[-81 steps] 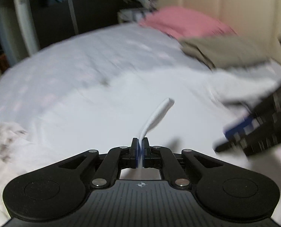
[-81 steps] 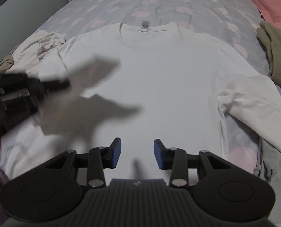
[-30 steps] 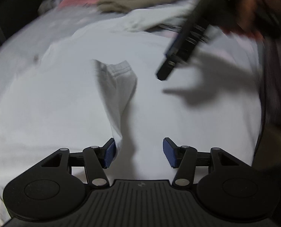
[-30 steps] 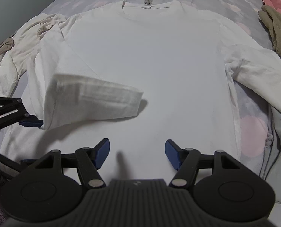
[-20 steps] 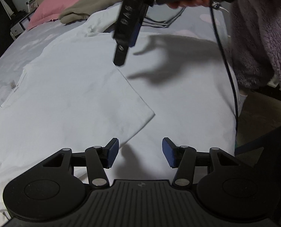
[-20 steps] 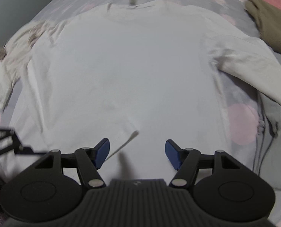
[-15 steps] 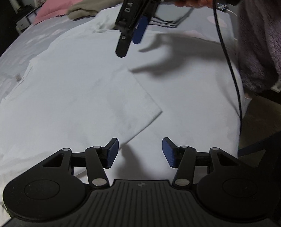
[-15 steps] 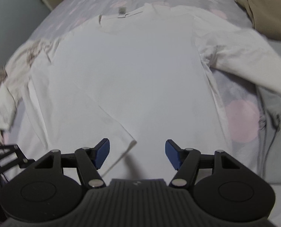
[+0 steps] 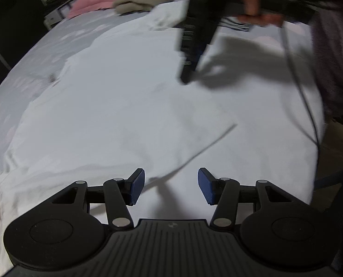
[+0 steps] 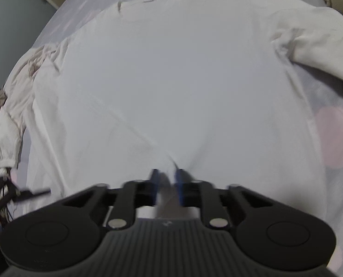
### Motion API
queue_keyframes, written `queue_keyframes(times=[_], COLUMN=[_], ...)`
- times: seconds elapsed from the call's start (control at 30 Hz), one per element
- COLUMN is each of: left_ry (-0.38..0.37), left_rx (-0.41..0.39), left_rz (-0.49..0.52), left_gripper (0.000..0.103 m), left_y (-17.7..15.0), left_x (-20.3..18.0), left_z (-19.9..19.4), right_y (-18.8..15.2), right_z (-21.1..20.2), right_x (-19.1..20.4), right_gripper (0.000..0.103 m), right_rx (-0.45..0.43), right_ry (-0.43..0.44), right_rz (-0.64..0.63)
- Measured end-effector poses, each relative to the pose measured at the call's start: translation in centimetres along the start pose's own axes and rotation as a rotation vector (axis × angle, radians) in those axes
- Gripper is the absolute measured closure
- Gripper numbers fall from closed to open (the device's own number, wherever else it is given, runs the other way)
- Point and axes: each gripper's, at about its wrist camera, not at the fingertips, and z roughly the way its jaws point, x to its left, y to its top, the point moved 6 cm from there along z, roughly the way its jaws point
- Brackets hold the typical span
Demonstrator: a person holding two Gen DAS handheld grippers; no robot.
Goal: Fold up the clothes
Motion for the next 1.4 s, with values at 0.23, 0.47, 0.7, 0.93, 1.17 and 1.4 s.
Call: queue_keyframes(times=[0.23,0.47,0.7,0.93,1.17,1.4], left_ry=[0.092,0.184,0.245,0.305,0.359,0.389], left_rx=[0.008,0.062,0.067,0.039,0.040,0.075], left_rz=[-0.122,-0.252,-0.500,-0.672,-0.651,-0.729], left_gripper=[0.054,0.054,0.057,0.057,0.090,0.098], left_y=[-1.5,-3.8,-7.1,-8.1,-6.4,-8.5], left_x=[4.5,9.9,16.0,20.7,21.8,22.9], left_z=[-1.3,-1.3,-0.1,0.7,3.3,3.3], right_y=[2.0,9.2,16.1,19.1,19.7,20.0], right_z=[-4.5,-8.9,-12.4,-11.1,-9.2,-8.3], right_x=[3.2,4.6,4.8,0.6,-3.1,-7.8], right_gripper=[0.098,0.098,0.098,0.098,0.098,0.100], right_rx=[-0.118,-0.269,-0.418,-0.439,-0.427,-0.456], right_ry=[0.052,0.073,0.116,0.100,0.074,-0.088], right_rz=[-0.067,-0.063,-0.046,0.080,0.201,0.269])
